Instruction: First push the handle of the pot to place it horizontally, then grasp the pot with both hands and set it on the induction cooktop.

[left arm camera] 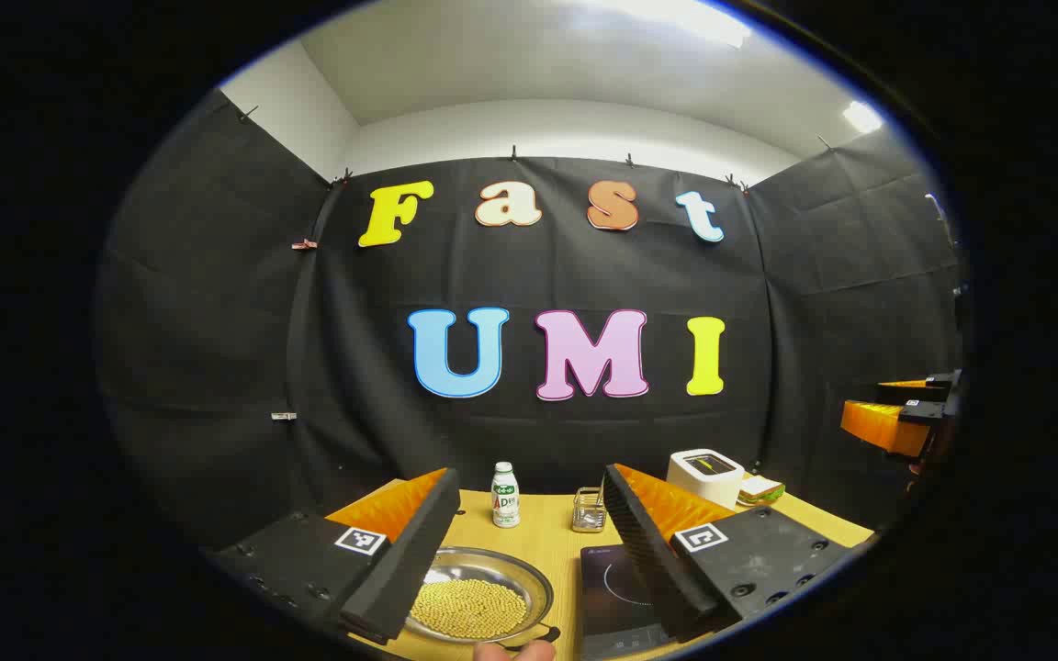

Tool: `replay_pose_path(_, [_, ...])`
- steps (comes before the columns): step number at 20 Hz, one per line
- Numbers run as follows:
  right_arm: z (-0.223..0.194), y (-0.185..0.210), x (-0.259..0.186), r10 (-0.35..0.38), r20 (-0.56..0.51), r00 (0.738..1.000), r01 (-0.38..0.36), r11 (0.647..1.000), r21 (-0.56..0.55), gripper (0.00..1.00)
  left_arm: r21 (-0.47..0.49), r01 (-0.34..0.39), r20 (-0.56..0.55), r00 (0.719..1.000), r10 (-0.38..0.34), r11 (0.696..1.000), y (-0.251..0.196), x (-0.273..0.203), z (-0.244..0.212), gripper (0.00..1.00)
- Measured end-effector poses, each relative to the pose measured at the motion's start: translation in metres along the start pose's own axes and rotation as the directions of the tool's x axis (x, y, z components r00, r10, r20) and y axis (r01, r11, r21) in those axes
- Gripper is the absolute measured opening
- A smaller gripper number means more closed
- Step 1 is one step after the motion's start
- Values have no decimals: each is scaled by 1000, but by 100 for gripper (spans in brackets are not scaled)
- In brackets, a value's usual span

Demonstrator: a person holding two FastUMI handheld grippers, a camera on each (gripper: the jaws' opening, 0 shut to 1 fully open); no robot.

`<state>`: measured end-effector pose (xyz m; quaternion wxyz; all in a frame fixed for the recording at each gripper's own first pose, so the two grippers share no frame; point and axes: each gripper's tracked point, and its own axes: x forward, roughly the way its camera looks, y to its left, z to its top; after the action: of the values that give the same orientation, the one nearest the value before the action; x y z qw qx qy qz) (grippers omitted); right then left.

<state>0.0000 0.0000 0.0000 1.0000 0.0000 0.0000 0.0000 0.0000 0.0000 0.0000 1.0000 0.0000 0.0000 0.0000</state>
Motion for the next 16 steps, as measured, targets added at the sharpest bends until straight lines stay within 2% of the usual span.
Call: replay_pose_path(16, [1,5,-7,3,41,999,-3,1000,-8,97,-9,14,6,1000,-14,1000,-2,-2,-12,99])
